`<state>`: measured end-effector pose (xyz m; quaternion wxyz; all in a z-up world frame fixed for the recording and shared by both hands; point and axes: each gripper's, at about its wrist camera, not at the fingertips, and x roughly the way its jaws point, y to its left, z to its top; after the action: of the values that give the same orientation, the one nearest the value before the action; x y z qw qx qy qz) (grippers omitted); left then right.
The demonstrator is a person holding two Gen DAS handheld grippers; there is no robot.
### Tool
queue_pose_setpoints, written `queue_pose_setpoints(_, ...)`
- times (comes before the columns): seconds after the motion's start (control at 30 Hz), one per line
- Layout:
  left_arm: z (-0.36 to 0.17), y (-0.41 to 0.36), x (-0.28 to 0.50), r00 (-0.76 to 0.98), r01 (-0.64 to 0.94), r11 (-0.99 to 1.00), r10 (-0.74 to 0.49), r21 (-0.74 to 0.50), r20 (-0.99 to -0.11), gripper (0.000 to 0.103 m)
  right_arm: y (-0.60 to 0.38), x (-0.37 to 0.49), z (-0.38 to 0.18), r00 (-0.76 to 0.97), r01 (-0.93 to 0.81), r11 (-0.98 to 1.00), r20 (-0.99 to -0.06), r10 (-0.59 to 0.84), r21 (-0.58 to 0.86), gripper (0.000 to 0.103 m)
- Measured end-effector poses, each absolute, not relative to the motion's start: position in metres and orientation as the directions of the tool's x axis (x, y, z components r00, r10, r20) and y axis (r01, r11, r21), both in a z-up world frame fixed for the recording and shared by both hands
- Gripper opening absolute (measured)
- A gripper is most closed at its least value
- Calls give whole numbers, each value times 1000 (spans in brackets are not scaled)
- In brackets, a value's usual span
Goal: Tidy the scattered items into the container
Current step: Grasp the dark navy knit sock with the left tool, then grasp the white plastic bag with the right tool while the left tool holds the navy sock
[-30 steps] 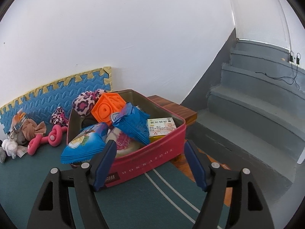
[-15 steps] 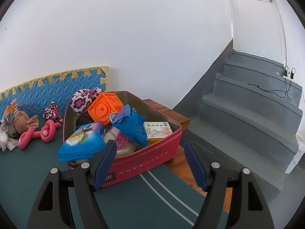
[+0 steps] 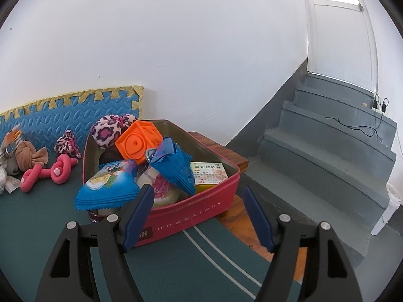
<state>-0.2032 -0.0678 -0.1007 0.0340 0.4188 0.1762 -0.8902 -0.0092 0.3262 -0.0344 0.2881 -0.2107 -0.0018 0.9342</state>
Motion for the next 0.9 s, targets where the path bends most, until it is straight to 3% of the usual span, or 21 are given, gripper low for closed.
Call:
queue_pose_setpoints(0.53, -79, -92, -109, -678, 148, -944, 119, -294, -726, 46, 288, -1, -16, -766, -485, -840, -345, 543, -244, 77)
queue_pose_setpoints(0.67, -84, -97, -100, -669, 140, -930, 165, -340, -725, 46, 237, 5, 18, -879, -319, -918, -289, 379, -234, 79)
queue_pose_setpoints(0.77, -90, -95, -96, -658, 127, -922, 198, -366, -727, 46, 197, -25, 28, -910, -55, -977, -393, 134, -206, 80)
queue_pose_setpoints(0.9, -95, -92, -91, -647, 102, -919, 230, -381, -727, 46, 153, -80, 18, -814, 212, -975, -564, -138, -66, 80)
